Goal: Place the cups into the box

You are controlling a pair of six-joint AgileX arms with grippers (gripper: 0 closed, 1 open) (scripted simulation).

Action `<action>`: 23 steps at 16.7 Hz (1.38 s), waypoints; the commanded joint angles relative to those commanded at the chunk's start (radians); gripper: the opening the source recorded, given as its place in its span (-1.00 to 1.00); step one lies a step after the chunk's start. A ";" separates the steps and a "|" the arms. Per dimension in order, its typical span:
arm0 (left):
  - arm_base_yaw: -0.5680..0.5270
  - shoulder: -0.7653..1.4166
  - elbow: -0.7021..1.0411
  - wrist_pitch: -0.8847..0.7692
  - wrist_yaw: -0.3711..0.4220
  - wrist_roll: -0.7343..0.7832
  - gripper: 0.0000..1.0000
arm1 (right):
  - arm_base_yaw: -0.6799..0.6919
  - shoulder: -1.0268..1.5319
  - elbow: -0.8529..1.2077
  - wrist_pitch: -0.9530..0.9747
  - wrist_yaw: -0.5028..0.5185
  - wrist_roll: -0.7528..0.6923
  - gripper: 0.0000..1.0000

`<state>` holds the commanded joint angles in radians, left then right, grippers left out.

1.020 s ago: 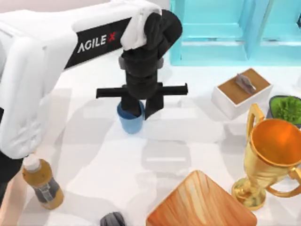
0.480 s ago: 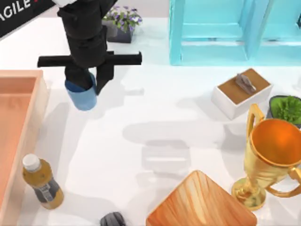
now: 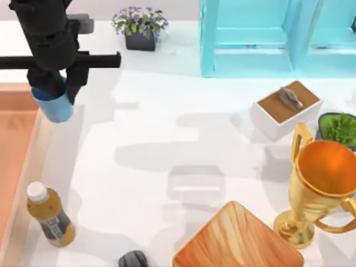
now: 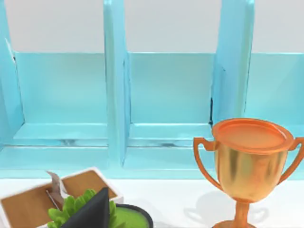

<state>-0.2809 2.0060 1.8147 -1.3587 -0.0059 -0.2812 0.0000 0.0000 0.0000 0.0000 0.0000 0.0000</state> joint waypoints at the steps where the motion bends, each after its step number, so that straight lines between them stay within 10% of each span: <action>1: 0.055 -0.032 -0.028 -0.002 -0.002 0.057 -1.00 | 0.000 0.000 0.000 0.000 0.000 0.000 1.00; 9: 0.430 -0.257 -0.243 -0.018 -0.021 0.453 -1.00 | 0.000 0.000 0.000 0.000 0.000 0.000 1.00; 23: 0.454 -0.254 -0.358 0.103 -0.022 0.480 -1.00 | 0.000 0.000 0.000 0.000 0.000 0.000 1.00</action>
<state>0.1735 1.7517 1.4564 -1.2559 -0.0283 0.1986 0.0000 0.0000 0.0000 0.0000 0.0000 0.0000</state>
